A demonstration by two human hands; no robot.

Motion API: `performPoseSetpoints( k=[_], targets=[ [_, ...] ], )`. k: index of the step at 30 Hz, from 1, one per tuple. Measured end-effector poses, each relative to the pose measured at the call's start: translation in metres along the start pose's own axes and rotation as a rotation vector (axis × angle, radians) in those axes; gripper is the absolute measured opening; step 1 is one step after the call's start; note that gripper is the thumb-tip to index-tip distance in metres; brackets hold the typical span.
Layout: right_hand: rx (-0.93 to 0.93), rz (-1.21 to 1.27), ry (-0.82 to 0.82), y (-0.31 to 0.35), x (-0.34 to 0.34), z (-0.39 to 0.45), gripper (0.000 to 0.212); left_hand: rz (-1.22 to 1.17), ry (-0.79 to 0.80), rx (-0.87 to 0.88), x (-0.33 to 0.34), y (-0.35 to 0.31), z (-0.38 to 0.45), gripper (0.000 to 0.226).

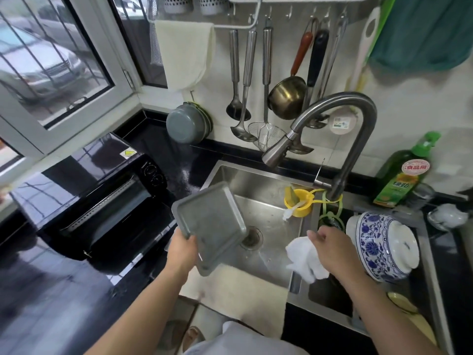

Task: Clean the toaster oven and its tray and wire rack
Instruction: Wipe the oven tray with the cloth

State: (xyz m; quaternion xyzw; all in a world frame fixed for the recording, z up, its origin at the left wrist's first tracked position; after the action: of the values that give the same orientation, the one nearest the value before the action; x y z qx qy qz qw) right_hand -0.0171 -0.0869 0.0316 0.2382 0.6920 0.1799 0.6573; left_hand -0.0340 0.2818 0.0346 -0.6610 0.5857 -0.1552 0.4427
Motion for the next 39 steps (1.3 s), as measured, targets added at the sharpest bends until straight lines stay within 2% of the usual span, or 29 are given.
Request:
performPoseSetpoints(
  k=[3,5,7,11,14,16,18,19,23,26,28,30,32,34,36,38,39],
  targets=[
    [-0.064,-0.284,-0.161,0.013,-0.018,0.000,0.042,-0.132,0.090,-0.021,0.004,0.003,0.004,0.038],
    [-0.043,-0.291,-0.191,0.015,-0.024,0.002,0.042,-0.203,0.121,-0.042,0.003,0.009,0.003,0.038],
    [0.029,-0.164,-0.185,0.011,-0.024,0.005,0.042,-0.266,0.147,-0.076,0.001,0.017,0.003,0.033],
    [0.275,0.359,-0.154,0.003,-0.019,0.005,0.039,-0.345,0.172,-0.128,0.001,0.027,0.007,0.027],
    [0.448,0.985,-0.072,0.005,-0.011,0.000,0.013,-0.376,0.175,-0.136,0.003,0.029,0.005,0.027],
    [0.476,1.405,0.053,0.012,-0.005,0.000,0.037,-0.385,0.183,-0.128,0.004,0.030,0.004,0.027],
    [0.478,1.540,0.143,0.017,0.002,-0.001,0.057,-0.396,0.188,-0.130,0.004,0.030,0.002,0.028],
    [0.491,1.557,0.171,0.017,0.007,-0.002,0.059,-0.399,0.191,-0.133,0.004,0.031,0.002,0.028],
    [0.639,1.409,0.218,0.007,0.033,-0.012,0.040,-0.417,0.215,-0.137,0.004,0.033,-0.001,0.027],
    [0.555,1.063,0.132,-0.001,0.030,-0.003,0.032,-0.421,0.227,-0.126,0.003,0.033,-0.001,0.027],
    [0.445,0.699,0.002,0.000,0.013,0.003,0.032,-0.425,0.228,-0.115,0.003,0.035,0.001,0.027],
    [0.214,0.372,-0.169,0.016,-0.010,0.009,0.037,-0.433,0.240,-0.093,0.002,0.034,0.000,0.026],
    [-0.019,0.156,-0.357,0.042,-0.028,0.005,0.037,-0.433,0.233,-0.022,0.003,0.031,-0.001,0.027],
    [-0.187,0.043,-0.471,0.072,-0.030,-0.003,0.036,-0.278,0.159,0.114,0.003,0.025,-0.003,0.027],
    [-0.257,0.044,-0.457,0.096,-0.020,-0.006,0.037,0.071,0.014,0.255,0.007,0.014,-0.004,0.019],
    [-0.180,0.154,-0.381,0.099,-0.006,-0.004,0.039,0.415,-0.168,0.326,0.011,0.000,-0.004,0.020],
    [-0.097,0.206,-0.353,0.093,-0.001,-0.002,0.038,0.480,-0.219,0.338,0.014,-0.008,-0.005,0.021]
  ],
)
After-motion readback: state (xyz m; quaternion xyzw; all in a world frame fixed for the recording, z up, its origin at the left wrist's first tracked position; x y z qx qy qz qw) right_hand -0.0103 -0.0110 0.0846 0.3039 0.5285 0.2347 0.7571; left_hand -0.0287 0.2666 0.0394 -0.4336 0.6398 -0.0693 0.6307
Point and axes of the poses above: each hand's wrist, its own z-axis towards the middle knuckle, its own x-axis out of the palm, y = z × x, the point moved 5 cm from there along z, towards the middle knuckle, and after that the axes turned 10 degrees about -x, right-handed, at the moved point
